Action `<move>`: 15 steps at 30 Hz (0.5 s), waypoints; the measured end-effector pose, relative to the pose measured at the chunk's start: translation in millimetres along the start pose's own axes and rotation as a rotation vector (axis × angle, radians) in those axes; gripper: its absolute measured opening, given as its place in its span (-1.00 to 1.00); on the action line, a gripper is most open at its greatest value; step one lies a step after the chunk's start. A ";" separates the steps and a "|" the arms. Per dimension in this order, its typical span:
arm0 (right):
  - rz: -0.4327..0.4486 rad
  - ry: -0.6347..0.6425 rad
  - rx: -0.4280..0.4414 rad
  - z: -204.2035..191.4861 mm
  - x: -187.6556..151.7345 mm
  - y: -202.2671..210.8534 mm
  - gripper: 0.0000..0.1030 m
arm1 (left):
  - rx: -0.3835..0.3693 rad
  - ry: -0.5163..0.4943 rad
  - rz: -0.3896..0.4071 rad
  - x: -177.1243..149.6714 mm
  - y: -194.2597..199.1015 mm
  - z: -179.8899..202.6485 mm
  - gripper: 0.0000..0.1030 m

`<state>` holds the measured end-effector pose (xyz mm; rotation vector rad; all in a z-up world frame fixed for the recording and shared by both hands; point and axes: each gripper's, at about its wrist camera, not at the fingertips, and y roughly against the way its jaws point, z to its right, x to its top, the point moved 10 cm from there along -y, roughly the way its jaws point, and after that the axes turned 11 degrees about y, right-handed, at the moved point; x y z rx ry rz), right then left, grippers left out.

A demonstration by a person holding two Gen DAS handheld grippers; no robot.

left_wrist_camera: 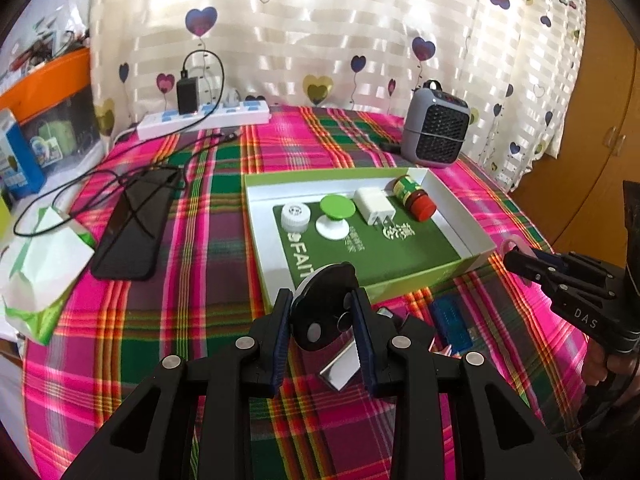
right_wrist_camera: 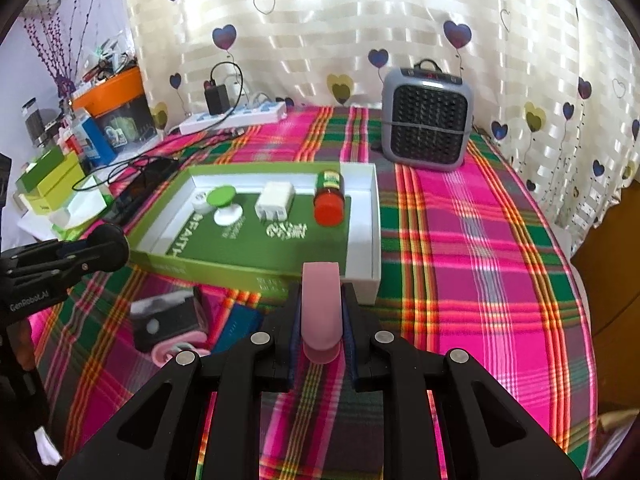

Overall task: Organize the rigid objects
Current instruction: 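Carry the black gadget with the left tool while the right tool carries the pink clip toward the box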

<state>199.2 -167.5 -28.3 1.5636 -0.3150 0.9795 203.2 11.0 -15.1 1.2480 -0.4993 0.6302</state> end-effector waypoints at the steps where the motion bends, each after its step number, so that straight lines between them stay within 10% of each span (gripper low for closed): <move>1: 0.003 0.003 0.001 -0.3 3.2 0.1 -0.64 | -0.001 -0.001 0.001 0.5 0.3 0.9 -0.45; 15: 0.004 -0.015 0.051 -3.0 34.2 -24.3 -0.64 | -0.010 -0.004 -0.004 21.6 -20.4 9.3 -0.45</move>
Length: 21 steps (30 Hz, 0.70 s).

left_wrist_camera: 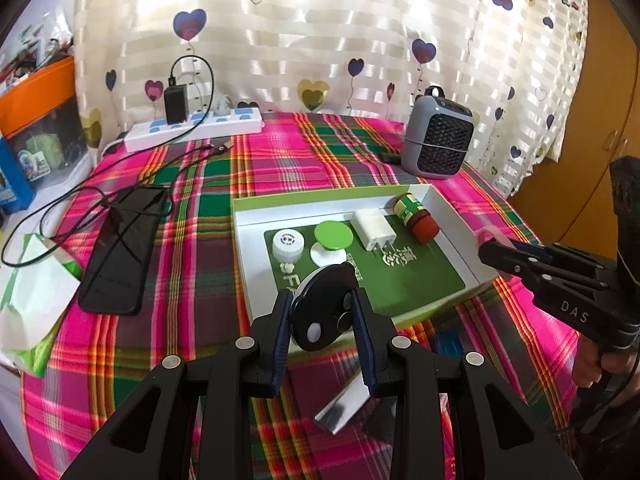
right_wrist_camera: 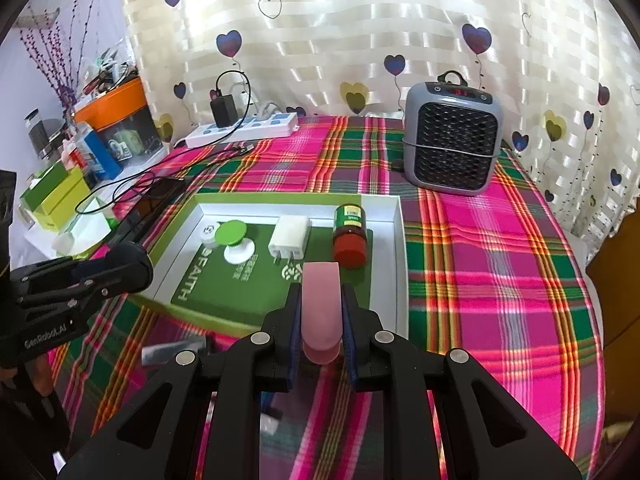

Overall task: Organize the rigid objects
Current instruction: 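Carry the black gadget with the left tool while the right tool carries the pink clip toward the box, then release the black gadget in the box with the left tool while the right tool releases the clip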

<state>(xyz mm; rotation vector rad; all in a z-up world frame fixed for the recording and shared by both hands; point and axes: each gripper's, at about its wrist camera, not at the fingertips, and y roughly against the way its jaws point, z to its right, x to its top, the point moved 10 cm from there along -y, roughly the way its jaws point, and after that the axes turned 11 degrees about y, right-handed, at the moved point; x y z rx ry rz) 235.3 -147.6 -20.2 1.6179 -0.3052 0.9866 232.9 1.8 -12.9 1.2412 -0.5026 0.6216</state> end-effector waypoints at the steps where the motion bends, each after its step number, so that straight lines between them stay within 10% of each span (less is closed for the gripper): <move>1: -0.003 -0.007 0.006 0.2 2.7 -4.0 -0.64 | 0.001 0.002 -0.001 0.9 -2.0 0.1 -0.45; 21: -0.079 -0.028 0.056 2.4 20.7 -66.3 -0.64 | 0.017 0.008 -0.053 10.4 -48.4 -3.5 -0.48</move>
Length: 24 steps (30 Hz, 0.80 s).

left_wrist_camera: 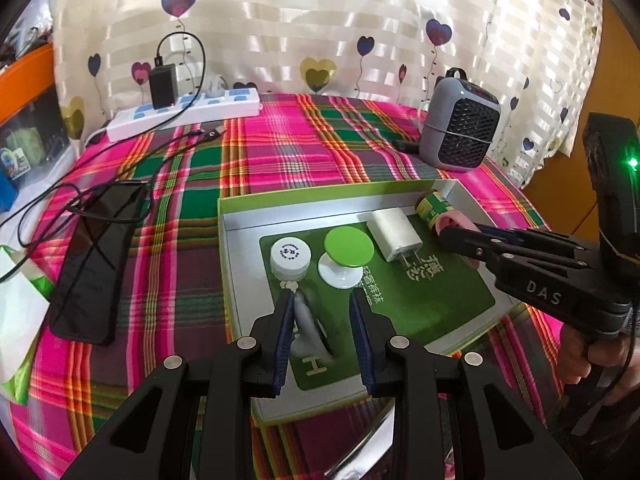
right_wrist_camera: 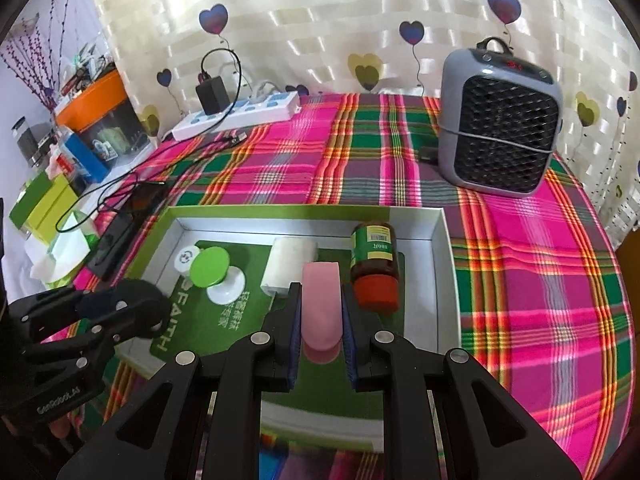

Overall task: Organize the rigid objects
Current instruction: 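Release the black gadget in the box with the left tool while the right tool releases the clip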

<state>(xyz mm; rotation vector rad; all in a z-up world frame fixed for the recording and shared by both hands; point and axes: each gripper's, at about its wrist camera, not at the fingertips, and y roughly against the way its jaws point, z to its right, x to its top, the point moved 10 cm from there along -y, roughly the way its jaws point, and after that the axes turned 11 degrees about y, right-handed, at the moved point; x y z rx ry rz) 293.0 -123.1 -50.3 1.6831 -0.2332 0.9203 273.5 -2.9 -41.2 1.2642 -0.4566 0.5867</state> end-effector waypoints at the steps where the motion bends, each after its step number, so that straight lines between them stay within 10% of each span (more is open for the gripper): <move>1: -0.003 -0.001 -0.001 1.1 0.1 -2.4 -0.64 | 0.002 0.000 -0.001 -0.2 -0.9 -0.2 -0.48; 24: -0.036 -0.011 -0.042 17.3 2.2 -30.9 -0.64 | -0.002 -0.001 -0.012 1.3 -10.5 -2.0 -0.48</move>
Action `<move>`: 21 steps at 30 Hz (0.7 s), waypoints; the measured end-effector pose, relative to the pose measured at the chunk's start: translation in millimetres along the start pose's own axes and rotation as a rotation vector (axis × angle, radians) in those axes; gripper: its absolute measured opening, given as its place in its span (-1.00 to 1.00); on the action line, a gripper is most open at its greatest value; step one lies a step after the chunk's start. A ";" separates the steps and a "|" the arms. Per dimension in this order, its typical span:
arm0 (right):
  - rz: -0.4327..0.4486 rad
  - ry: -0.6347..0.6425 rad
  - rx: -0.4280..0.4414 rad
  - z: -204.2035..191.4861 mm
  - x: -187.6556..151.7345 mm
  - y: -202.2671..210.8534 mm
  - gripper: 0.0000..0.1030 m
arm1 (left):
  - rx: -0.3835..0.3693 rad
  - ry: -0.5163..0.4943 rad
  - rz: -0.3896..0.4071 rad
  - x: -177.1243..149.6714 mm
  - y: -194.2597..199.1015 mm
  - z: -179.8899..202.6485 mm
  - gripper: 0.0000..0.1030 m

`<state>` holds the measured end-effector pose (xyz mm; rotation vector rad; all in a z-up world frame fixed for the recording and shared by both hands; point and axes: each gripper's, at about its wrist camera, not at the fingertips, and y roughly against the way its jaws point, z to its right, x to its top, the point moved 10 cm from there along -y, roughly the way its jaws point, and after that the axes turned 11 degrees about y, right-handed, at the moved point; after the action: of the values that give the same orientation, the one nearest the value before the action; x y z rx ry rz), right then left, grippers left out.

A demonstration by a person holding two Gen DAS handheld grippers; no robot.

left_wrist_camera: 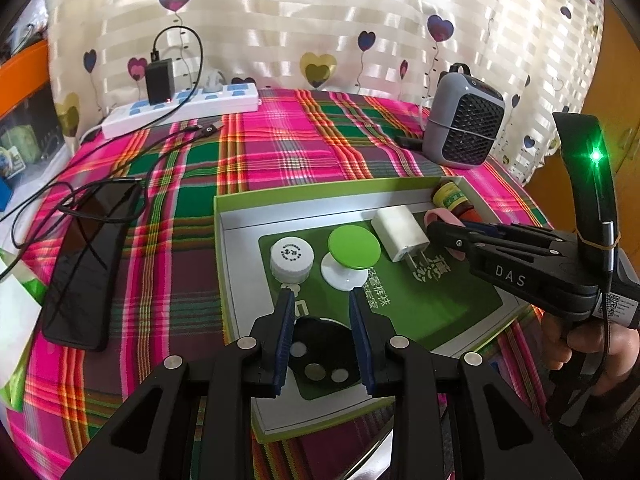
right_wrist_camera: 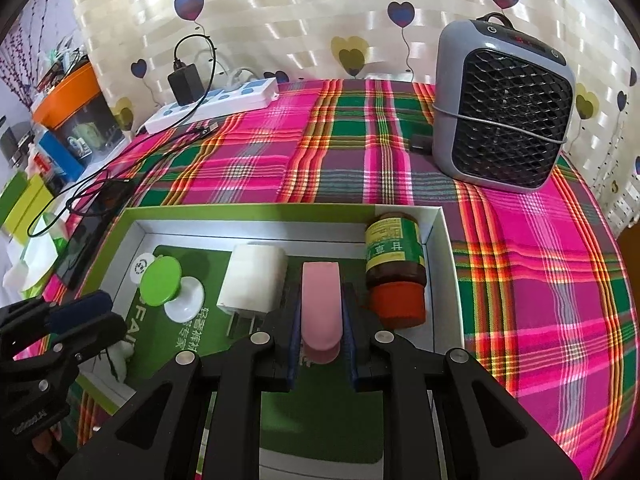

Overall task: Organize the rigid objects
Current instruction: 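Release the black gadget in the box with the left tool while the right tool releases the clip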

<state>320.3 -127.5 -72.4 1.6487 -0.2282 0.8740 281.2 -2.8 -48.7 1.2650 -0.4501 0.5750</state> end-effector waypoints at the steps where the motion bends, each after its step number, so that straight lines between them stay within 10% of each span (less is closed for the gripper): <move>1: 0.000 -0.003 -0.001 0.6 -0.1 -0.3 -0.64 | 0.001 0.000 -0.001 -0.2 0.9 0.1 -0.48; 21: 0.007 -0.007 -0.017 1.2 -1.4 2.7 -0.55 | 0.009 -0.016 -0.004 -4.3 0.2 3.3 -0.36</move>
<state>318.3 -129.7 -71.2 1.6368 -0.2459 0.8693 277.7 -6.5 -50.4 1.2799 -0.4588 0.5643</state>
